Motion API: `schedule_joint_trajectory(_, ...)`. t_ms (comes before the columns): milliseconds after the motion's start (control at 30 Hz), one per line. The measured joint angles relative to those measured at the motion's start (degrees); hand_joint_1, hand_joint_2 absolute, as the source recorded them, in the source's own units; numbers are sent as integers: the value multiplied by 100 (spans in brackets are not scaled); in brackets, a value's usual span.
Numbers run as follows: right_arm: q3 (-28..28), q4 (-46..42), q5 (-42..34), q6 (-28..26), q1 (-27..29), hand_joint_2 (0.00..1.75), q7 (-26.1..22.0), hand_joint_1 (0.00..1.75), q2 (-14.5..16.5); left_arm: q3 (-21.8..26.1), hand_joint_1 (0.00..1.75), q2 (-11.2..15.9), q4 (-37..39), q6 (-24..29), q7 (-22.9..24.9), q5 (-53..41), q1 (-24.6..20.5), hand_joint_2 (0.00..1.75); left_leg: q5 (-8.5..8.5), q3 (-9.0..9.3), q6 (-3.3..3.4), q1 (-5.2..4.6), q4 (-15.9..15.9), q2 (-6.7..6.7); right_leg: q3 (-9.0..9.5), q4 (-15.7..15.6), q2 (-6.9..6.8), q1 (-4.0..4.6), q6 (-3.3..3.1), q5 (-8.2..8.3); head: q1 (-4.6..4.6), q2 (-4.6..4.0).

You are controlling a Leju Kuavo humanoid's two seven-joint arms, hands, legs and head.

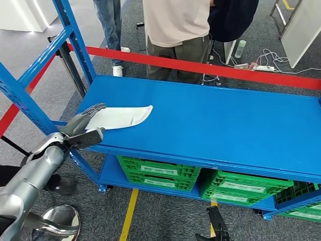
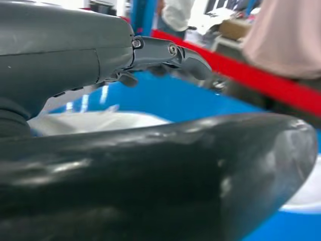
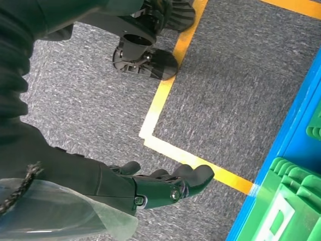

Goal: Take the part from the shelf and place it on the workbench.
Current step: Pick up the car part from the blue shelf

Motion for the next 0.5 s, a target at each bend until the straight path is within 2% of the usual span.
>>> schedule_joint_trajectory(267, 0, 0, -15, 2, -3, 175, 2, 0, 0, -479, 0, 257, 972, -126, 613, -677, -473, 0, -2, -1, 1, -1, 0, 0, 0, 0, -1, -1, 0, 0, 1, -1)
schedule_joint_trajectory(500, 0, 0, -19, 3, -5, 175, 2, 0, -2, -669, 0, 343, 1343, -161, 706, -763, -599, 0, -1, -1, 0, -1, 0, 0, 0, 0, -1, -1, 0, 0, 0, -1)
